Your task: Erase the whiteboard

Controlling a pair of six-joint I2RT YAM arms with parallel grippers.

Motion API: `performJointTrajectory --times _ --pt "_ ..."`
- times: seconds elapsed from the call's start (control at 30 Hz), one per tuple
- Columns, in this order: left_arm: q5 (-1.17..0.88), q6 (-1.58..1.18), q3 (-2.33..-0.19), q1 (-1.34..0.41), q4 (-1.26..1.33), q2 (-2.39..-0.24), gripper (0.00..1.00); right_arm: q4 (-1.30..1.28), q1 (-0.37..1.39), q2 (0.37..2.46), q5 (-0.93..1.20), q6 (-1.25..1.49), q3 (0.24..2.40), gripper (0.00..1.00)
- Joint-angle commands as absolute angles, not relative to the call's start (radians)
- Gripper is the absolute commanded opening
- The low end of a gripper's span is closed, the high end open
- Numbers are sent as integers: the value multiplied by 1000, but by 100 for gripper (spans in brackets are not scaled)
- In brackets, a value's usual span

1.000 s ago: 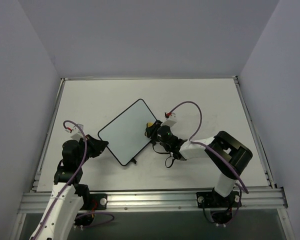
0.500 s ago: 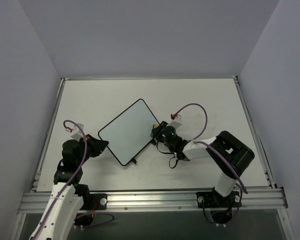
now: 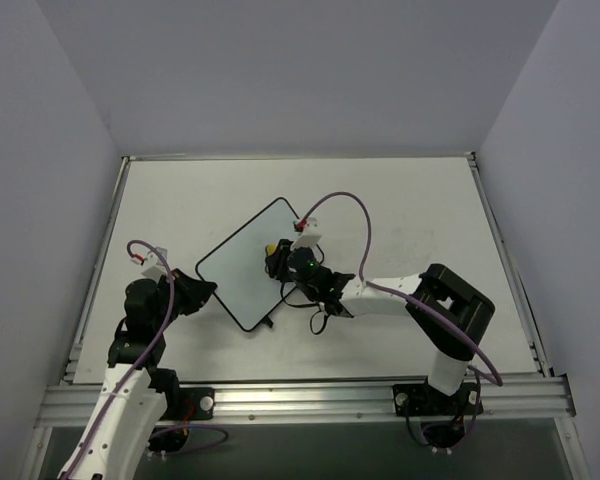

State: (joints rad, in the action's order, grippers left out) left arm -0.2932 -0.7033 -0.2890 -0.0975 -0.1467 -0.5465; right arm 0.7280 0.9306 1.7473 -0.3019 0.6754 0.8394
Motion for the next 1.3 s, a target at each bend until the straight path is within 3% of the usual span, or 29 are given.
performJointTrajectory --times 0.0,0.53,1.27 --pt "-281 -680 -310 -114 -195 -561 2 669 1008 1799 -279 618 941 0" --pt "-273 -678 -311 -124 -195 -560 2 545 1163 1957 -291 545 1238 0" --pt "-262 -676 -313 -132 -198 -557 2 672 859 1815 -186 729 850 0"
